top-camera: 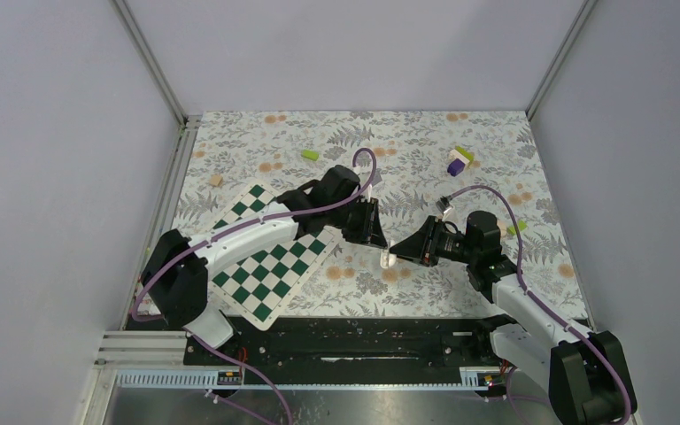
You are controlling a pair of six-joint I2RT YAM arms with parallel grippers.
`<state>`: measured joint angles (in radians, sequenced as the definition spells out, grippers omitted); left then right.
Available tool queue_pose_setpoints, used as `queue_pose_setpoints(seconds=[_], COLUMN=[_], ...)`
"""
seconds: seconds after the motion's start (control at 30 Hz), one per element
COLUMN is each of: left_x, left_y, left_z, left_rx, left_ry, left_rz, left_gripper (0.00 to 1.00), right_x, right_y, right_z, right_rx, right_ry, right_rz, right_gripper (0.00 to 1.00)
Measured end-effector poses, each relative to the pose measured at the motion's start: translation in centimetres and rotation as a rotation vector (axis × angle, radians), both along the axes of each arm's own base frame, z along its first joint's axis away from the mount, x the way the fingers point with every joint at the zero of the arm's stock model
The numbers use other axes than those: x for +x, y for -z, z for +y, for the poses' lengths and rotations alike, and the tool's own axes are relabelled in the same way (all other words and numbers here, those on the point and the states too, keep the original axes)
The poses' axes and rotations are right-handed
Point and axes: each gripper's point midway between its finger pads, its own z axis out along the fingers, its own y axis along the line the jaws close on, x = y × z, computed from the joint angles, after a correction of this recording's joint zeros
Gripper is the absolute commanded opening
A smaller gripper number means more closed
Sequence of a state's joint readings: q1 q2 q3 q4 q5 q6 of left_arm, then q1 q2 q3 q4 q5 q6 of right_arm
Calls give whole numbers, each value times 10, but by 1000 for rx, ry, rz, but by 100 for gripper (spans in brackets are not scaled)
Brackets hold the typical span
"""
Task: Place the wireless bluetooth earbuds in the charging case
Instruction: Pick up the right earbud from the center of the board.
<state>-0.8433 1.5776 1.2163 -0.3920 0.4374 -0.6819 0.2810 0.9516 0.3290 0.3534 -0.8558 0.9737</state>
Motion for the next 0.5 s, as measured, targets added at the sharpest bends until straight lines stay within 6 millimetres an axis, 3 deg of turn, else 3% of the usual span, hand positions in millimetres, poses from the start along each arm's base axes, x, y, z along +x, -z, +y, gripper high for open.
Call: queue_pose_setpoints(seconds=[0.33,0.5], left_x=[0,3], left_y=[0,-5], left_z=[0,11], left_rx=[-1,9], left_ry=[2,-11], left_rz=[1,-13], left_gripper=[23,29], right_x=[0,0], right_y=[0,0], right_z=[0,0], right_rx=[0,-1], right_ry=[0,0], right_rz=[0,1], right_gripper=[0,0])
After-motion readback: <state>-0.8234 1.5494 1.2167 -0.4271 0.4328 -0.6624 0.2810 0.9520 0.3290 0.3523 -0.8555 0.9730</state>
